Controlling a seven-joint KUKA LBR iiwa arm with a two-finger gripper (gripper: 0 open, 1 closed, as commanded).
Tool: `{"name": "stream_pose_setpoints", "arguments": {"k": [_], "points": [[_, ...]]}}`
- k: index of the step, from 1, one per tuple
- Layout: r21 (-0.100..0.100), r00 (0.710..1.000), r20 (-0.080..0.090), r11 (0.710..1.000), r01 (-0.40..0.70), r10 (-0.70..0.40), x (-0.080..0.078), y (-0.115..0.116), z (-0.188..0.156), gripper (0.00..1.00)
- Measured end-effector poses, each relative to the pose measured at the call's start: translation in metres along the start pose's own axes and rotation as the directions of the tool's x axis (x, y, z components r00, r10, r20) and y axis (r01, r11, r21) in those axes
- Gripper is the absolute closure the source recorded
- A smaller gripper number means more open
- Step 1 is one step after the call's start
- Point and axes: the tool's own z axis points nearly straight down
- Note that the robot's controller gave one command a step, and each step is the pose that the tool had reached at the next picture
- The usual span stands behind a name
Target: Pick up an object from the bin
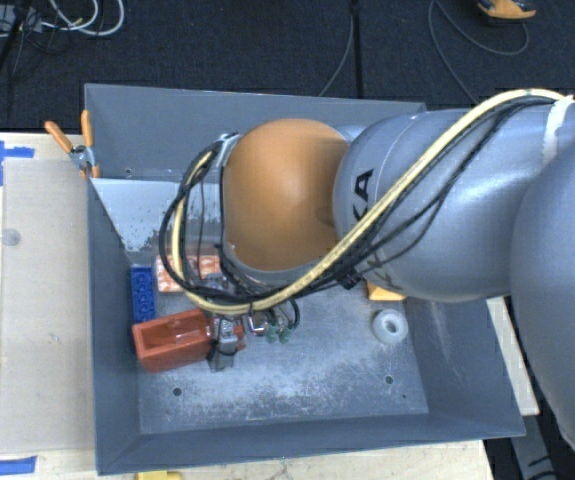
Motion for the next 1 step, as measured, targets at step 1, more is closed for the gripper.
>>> {"name": "stream_pose_setpoints", "arguments": {"k": [1], "points": [[-0.003,1.0,0.013,1.0,-0.019,0.019,0.0029,0.008,-0.0643,1.0]]}}
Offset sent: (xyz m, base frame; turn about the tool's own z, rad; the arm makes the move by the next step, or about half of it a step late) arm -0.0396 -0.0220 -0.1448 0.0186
